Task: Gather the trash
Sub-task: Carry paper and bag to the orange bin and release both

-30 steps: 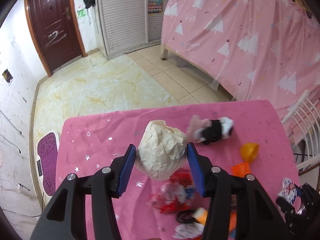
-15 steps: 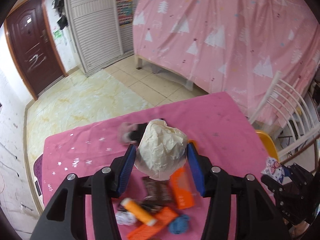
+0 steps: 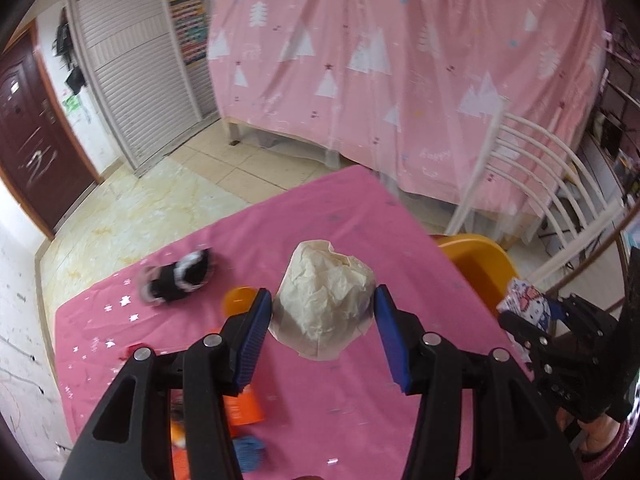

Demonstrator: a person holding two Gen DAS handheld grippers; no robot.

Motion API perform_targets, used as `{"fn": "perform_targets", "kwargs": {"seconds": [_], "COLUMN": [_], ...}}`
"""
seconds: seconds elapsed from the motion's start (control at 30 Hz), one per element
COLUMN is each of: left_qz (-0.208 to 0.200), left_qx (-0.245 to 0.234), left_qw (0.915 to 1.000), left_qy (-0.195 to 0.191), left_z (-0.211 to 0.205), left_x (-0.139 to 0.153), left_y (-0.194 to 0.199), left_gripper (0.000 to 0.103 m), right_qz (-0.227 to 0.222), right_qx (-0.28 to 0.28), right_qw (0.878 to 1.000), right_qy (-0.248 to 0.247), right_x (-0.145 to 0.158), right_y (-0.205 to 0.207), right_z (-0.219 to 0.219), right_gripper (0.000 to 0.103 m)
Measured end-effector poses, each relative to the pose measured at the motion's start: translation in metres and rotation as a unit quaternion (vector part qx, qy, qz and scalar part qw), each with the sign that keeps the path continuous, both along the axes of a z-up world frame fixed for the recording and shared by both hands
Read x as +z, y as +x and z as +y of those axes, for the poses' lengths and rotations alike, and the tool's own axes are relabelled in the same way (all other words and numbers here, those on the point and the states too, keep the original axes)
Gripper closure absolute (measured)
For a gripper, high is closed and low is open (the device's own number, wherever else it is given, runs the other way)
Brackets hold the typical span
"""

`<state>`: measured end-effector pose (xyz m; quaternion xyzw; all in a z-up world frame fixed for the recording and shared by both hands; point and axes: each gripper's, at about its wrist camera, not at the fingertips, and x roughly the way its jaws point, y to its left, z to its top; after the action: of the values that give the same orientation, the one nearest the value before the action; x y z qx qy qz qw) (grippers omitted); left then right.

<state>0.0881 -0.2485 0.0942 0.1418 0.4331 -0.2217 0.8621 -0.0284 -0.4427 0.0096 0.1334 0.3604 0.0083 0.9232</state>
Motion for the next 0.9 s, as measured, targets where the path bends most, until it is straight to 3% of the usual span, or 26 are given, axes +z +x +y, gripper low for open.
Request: {"fn": "perform_targets", "kwargs": {"seconds": [0.4, 0.7, 0.73, 0.83, 0.9], "left_qz": [0.022, 0.037, 0.040, 0.056, 0.065], "left_qx": [-0.092, -0.082, -0.076, -0.062, -0.057], "left_qw": [0.9955, 0.9956, 0.9959, 0.9961, 0.9959], "left_qy": [0.008, 0.026, 0.029, 0.028, 0.025], "left_z": [-0.119, -0.197, -0.202, -0.216, -0.222], "left_x": [-0.019, -0.049, -0.053, -0.065, -0.071], "left_y": [-0.035, -0.032, -0.031, -0.023, -0.020], "left_gripper": [0.056, 0.056, 0.056, 0.056, 0.054], "right_qz": [0.021, 0.051, 0.056, 0.075, 0.081], "right_qx": [-0.087, -0.108, -0.107, -0.111, -0.115], "right_qw": [0.996, 0.992, 0.992, 0.990, 0.989], "right_qy": [0.028, 0.039, 0.043, 0.039, 0.038], "right_x": [-0.040, -0.069, -0.072, -0.082, -0.086], "right_y": [0.000, 0.005, 0.005, 0.007, 0.005], "right_z": [-0.074, -0.099, -0.100, -0.103, -0.106], "right_gripper": [0.058, 0.055, 0.052, 0.026, 0.024]}}
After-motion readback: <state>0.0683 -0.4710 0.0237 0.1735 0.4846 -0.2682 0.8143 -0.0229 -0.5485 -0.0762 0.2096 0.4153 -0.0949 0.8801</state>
